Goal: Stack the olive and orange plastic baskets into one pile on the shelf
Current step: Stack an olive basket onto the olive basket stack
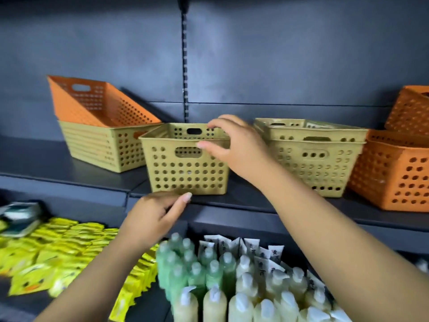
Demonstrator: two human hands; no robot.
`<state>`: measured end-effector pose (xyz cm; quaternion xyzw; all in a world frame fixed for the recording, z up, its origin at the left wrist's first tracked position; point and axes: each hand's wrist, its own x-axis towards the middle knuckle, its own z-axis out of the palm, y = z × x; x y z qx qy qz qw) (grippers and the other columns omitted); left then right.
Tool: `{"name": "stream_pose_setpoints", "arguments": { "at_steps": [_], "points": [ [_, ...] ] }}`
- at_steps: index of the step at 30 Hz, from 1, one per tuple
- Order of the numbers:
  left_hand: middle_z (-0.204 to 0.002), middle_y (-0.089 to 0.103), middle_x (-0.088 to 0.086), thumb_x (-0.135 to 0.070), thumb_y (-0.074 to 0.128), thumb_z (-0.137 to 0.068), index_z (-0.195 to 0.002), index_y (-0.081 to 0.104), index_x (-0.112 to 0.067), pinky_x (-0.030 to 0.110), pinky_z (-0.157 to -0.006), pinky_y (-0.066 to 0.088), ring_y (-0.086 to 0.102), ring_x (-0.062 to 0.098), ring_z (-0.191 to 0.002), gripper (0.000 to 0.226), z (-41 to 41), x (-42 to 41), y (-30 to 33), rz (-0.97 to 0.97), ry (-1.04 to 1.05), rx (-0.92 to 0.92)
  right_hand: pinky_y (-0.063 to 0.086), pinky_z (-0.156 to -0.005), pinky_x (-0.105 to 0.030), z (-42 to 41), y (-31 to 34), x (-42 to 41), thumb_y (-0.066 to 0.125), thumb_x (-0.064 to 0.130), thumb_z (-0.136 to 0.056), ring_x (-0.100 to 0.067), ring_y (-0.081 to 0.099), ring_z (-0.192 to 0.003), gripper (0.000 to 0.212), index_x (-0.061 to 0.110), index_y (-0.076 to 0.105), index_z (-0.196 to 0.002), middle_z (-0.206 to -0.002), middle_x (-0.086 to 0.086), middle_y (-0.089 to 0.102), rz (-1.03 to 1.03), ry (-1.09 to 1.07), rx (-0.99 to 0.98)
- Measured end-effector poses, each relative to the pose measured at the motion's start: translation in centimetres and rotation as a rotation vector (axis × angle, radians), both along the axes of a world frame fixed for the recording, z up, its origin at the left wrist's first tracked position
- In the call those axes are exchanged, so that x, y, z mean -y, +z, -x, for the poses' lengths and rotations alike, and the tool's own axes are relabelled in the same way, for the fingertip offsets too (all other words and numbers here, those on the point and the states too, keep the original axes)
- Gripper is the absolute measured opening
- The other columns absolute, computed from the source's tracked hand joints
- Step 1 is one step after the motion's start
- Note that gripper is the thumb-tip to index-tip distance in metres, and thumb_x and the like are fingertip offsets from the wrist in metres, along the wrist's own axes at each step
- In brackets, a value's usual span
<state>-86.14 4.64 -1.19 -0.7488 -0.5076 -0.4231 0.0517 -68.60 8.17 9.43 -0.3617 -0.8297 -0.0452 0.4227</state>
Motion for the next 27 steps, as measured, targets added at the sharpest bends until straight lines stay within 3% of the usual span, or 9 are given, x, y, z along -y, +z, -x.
{"name": "stream_pose_setpoints", "arguments": {
  "at_steps": [2, 6, 9, 12, 14, 19, 22, 24, 27],
  "points": [
    [-0.079, 0.071, 0.011, -0.058, 0.036, -0.08, -0.076, 0.067, -0.003, 0.03, -0.072, 0.043, 0.056, 0.012, -0.076, 0.063, 2.0, -0.3, -0.6, -0.007, 0.028, 0.017, 0.031, -0.103, -0.03, 1.2, 0.2, -0.6, 0.062, 0.05, -0.075, -0.019, 0.044, -0.123, 0.055, 0.019, 0.055, -0.12, -0.133, 0.0, 0.052, 0.146, -0.043, 0.082],
    [-0.09, 0.064, -0.001, -0.071, 0.041, -0.075, -0.091, 0.071, -0.009, 0.006, -0.078, 0.035, 0.053, 0.004, -0.087, 0.071, 4.2, -0.4, -1.5, -0.015, 0.015, 0.04, 0.034, -0.078, -0.023, 2.0, 0.3, -1.6, 0.067, 0.045, -0.074, -0.02, 0.052, -0.109, 0.049, 0.015, 0.061, -0.112, -0.123, -0.004, 0.06, 0.284, -0.143, 0.024],
    [-0.106, 0.057, 0.002, -0.063, 0.056, -0.072, -0.111, 0.061, -0.008, 0.012, -0.092, 0.034, 0.05, 0.005, -0.101, 0.068, 4.4, -1.0, -1.8, -0.067, 0.048, 0.129, 0.032, -0.067, -0.024, 1.5, 0.4, -2.0, 0.067, 0.043, -0.074, -0.015, 0.051, -0.086, 0.039, 0.012, 0.065, -0.098, -0.108, -0.004, 0.065, 0.264, -0.217, -0.033],
    [-0.138, 0.038, 0.004, -0.048, 0.066, -0.058, -0.138, 0.029, -0.009, 0.037, -0.107, 0.033, 0.037, 0.017, -0.128, 0.097, 3.4, -1.7, -0.8, 0.005, 0.048, 0.426, 0.036, -0.059, -0.014, 0.7, 0.3, -1.4, 0.068, 0.044, -0.072, -0.013, 0.054, -0.072, 0.041, 0.011, 0.067, -0.096, -0.083, 0.003, 0.064, 0.235, -0.234, -0.124],
    [-0.15, 0.025, 0.006, -0.05, 0.065, -0.055, -0.143, 0.013, -0.015, 0.037, -0.11, 0.028, 0.027, 0.018, -0.136, 0.109, 2.7, -2.2, 0.8, 0.06, -0.019, 0.518, 0.033, -0.054, -0.009, 0.0, 1.0, -0.2, 0.07, 0.043, -0.071, -0.012, 0.048, -0.062, 0.035, 0.01, 0.068, -0.084, -0.065, 0.006, 0.056, 0.155, -0.243, -0.22],
    [-0.116, 0.058, -0.016, -0.062, 0.069, -0.046, -0.124, 0.039, -0.029, 0.005, -0.079, 0.041, 0.052, -0.014, -0.104, 0.089, 0.1, -2.1, 6.5, 0.104, -0.427, 0.664, 0.034, -0.056, -0.012, -2.2, 4.5, 3.1, 0.073, 0.04, -0.067, -0.011, 0.047, -0.059, 0.023, 0.022, 0.06, -0.062, -0.056, 0.011, 0.052, -0.02, -0.157, -0.264],
    [-0.086, 0.068, -0.022, -0.049, 0.081, -0.05, -0.111, 0.047, -0.027, 0.002, -0.063, 0.044, 0.061, -0.016, -0.08, 0.073, -2.1, -1.8, 9.3, 0.031, -0.542, 0.756, 0.034, -0.069, -0.009, -3.5, 6.2, 4.5, 0.077, 0.036, -0.063, -0.012, 0.051, -0.076, 0.025, 0.014, 0.071, -0.073, -0.067, 0.009, 0.055, -0.281, -0.12, -0.219],
    [-0.091, 0.061, -0.02, -0.02, 0.074, -0.07, -0.111, 0.048, -0.025, 0.001, -0.062, 0.043, 0.059, -0.019, -0.072, 0.049, -3.9, -2.2, 10.5, -0.057, -0.523, 0.772, 0.031, -0.088, -0.002, -4.9, 7.3, 4.7, 0.077, 0.035, -0.06, -0.001, 0.049, -0.096, 0.035, 0.023, 0.067, -0.091, -0.101, 0.004, 0.054, -0.399, -0.03, -0.304],
    [-0.095, 0.055, -0.021, -0.02, 0.066, -0.079, -0.115, 0.047, -0.025, -0.002, -0.066, 0.04, 0.054, -0.025, -0.073, 0.04, -7.0, -2.6, 12.0, -0.142, -0.508, 0.797, 0.026, -0.114, -0.031, -7.6, 8.6, 4.3, 0.078, 0.034, -0.057, -0.01, 0.031, -0.134, 0.073, 0.039, 0.04, -0.119, -0.139, 0.006, 0.029, -0.221, 0.216, -0.697]
  ]
}}
